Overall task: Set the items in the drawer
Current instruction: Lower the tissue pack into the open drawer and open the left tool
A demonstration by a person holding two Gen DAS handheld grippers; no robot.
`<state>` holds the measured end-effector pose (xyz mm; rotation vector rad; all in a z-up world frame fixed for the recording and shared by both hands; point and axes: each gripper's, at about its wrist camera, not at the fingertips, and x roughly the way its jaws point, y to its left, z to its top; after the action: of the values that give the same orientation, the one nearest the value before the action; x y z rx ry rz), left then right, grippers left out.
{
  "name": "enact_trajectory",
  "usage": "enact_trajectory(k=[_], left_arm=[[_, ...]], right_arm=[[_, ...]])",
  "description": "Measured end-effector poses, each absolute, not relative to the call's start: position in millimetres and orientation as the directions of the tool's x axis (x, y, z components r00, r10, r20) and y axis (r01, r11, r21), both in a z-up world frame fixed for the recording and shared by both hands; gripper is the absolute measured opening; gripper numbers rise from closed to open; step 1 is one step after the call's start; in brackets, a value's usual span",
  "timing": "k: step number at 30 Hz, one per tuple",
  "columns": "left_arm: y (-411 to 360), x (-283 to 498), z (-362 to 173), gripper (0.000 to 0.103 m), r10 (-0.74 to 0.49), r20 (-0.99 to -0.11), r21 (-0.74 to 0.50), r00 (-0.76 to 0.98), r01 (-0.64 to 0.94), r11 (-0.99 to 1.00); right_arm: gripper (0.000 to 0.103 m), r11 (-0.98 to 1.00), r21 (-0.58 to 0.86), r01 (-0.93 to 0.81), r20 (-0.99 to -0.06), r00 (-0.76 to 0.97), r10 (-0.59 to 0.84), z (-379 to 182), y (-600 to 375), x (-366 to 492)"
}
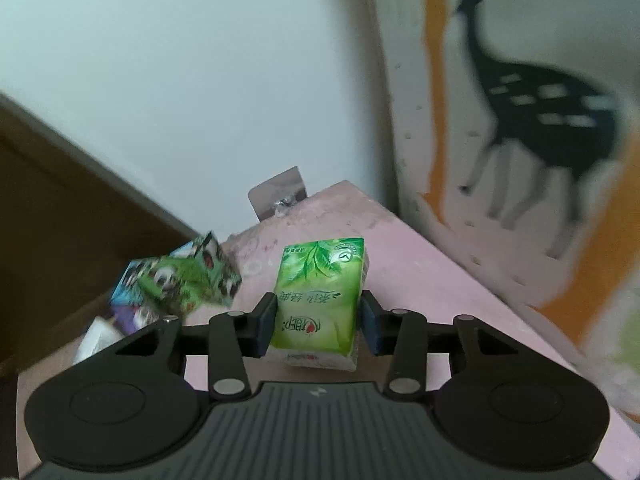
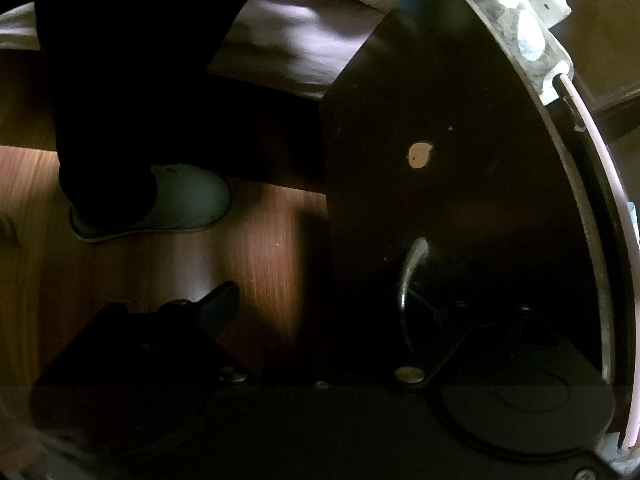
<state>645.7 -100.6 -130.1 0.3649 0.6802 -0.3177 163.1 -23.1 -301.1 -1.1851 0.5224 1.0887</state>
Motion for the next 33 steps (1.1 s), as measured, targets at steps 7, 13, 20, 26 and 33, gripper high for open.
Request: enact_trajectory(k=[7, 13, 20, 26, 33], left_arm=[[-72, 557, -103, 0.042, -0.199, -0.663, 0.163, 0.722, 0.399, 0.902], [-42, 482, -84, 0.042, -0.213, -0.675, 0.099, 0.707, 0.372, 0.923], [-16, 413, -87, 0.042, -0.196, -0.717, 0.071, 0.669, 0.35, 0.934], [3, 364, -111, 0.042, -0.176, -0.776, 0.038, 0.606, 0.324, 0.945], [9, 335, -164, 0.042, -0.151, -0.853, 0.003, 0.499, 0.294, 0.956]], right_arm=[[0.065, 0.03, -0.485, -0.874, -0.795, 0.455, 0.401, -299, -26, 166], [0.051, 0.077, -0.487, -0.87, -0.775, 0.472, 0.421, -297, -29, 171], [0.043, 0.097, -0.486, -0.868, -0.769, 0.478, 0.425, -297, -29, 174], [0.031, 0.115, -0.479, -0.87, -0.763, 0.478, 0.435, -295, -33, 178], [0.016, 0.149, -0.458, -0.876, -0.76, 0.473, 0.446, -290, -37, 185]])
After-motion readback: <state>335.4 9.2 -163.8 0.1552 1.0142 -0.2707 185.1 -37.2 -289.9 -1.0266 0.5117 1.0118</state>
